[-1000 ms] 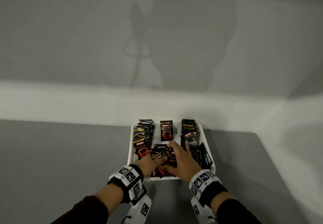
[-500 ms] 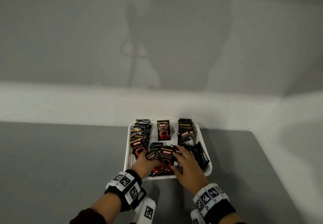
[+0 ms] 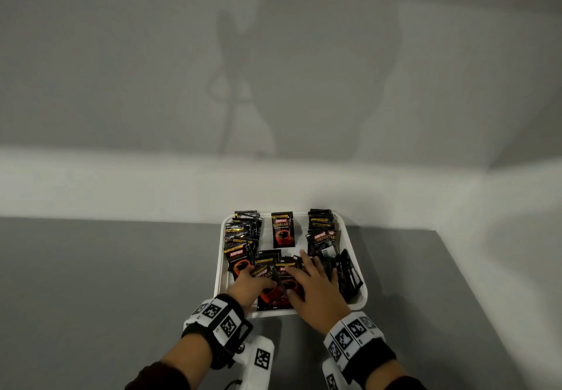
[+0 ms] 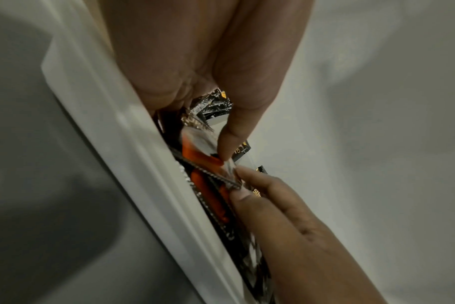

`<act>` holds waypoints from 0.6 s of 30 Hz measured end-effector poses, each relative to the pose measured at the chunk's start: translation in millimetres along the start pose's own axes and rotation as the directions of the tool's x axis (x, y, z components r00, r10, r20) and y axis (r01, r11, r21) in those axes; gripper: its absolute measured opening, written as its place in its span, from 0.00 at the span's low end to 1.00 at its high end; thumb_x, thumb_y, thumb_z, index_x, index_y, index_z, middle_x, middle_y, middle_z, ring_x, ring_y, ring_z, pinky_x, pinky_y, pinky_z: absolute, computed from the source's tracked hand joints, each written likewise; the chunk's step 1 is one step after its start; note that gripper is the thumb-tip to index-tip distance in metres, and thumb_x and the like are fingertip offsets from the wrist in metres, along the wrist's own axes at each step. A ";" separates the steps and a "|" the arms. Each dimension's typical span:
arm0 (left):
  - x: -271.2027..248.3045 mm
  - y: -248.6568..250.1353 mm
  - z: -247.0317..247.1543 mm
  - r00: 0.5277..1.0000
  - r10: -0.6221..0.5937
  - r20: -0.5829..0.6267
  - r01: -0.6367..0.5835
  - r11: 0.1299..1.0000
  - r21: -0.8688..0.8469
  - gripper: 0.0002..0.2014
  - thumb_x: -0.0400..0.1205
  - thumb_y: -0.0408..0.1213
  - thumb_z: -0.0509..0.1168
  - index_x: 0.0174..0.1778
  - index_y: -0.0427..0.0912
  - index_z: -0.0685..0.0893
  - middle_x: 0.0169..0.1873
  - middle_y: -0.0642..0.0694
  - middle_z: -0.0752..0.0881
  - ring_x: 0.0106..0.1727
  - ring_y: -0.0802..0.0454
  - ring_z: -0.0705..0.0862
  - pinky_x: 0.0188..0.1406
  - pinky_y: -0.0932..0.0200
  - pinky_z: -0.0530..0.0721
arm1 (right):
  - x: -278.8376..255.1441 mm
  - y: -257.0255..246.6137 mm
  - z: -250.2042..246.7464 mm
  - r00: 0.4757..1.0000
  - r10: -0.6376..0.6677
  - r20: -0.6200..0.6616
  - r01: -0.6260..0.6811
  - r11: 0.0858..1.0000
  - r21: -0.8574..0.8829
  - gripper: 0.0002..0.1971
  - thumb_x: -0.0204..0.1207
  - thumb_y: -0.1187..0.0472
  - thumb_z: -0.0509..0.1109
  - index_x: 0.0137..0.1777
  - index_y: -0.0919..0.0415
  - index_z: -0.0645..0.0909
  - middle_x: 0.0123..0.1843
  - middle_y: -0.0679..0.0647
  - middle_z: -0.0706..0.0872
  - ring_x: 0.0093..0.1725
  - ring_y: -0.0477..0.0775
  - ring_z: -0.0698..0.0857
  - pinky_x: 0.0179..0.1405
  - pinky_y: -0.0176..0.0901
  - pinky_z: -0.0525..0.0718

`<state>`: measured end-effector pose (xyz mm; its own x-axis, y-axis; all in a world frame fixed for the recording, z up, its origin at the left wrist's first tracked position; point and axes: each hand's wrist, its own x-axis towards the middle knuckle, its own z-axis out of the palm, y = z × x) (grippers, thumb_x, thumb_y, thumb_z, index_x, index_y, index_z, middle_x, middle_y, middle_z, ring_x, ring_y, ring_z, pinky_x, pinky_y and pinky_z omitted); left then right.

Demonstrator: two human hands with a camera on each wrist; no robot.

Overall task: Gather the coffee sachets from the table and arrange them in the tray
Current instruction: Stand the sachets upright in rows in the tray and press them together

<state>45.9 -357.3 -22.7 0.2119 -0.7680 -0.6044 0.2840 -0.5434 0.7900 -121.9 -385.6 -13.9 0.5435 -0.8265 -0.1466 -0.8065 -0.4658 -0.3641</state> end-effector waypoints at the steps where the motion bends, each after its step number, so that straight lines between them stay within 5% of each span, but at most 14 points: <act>1: 0.0 0.2 0.0 1.000 -0.003 0.006 0.003 1.000 -0.018 0.31 0.73 0.17 0.66 0.72 0.29 0.66 0.60 0.28 0.81 0.57 0.35 0.82 0.58 0.43 0.82 | 0.6 0.3 0.0 1.000 0.013 0.001 -0.013 1.000 0.006 0.25 0.79 0.44 0.57 0.77 0.39 0.60 0.85 0.46 0.44 0.84 0.58 0.42 0.77 0.69 0.39; 8: 2.7 2.6 0.0 0.999 -0.031 0.034 0.033 0.998 -0.062 0.31 0.73 0.15 0.65 0.73 0.30 0.65 0.62 0.28 0.80 0.61 0.31 0.81 0.64 0.36 0.78 | -2.4 8.8 -2.8 0.999 0.006 -0.046 -0.003 0.999 0.053 0.23 0.79 0.47 0.61 0.73 0.48 0.65 0.84 0.46 0.49 0.84 0.52 0.42 0.80 0.58 0.37; 12: 4.1 3.9 -4.6 0.994 -0.034 0.100 0.038 0.998 -0.041 0.22 0.74 0.16 0.65 0.64 0.29 0.74 0.54 0.32 0.85 0.53 0.36 0.86 0.54 0.41 0.84 | -4.3 13.7 -6.4 0.994 -0.076 -0.082 0.073 0.997 -0.034 0.22 0.79 0.48 0.60 0.71 0.51 0.66 0.85 0.46 0.43 0.83 0.46 0.38 0.79 0.53 0.30; 14: 4.2 5.4 -5.7 0.994 -0.007 0.109 0.005 1.000 0.018 0.18 0.74 0.17 0.65 0.59 0.31 0.78 0.48 0.35 0.88 0.49 0.39 0.87 0.49 0.45 0.85 | -2.9 12.9 -8.6 0.991 -0.122 -0.055 0.116 0.989 -0.094 0.24 0.79 0.49 0.60 0.75 0.50 0.63 0.85 0.45 0.42 0.84 0.48 0.40 0.78 0.55 0.29; 18: 0.8 8.7 -3.9 0.990 0.022 0.140 -0.038 0.993 0.115 0.14 0.75 0.20 0.65 0.54 0.36 0.81 0.49 0.36 0.88 0.53 0.38 0.87 0.62 0.39 0.81 | 0.4 8.8 -11.7 0.985 -0.162 0.065 0.173 0.962 -0.213 0.31 0.80 0.53 0.54 0.80 0.35 0.47 0.85 0.50 0.40 0.83 0.60 0.40 0.76 0.67 0.32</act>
<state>52.2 -361.4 -16.8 0.0854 -0.8196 -0.5665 0.1664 -0.5488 0.8192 -131.5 -393.8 -6.4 0.6811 -0.7177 -0.1449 -0.7314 -0.6580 -0.1791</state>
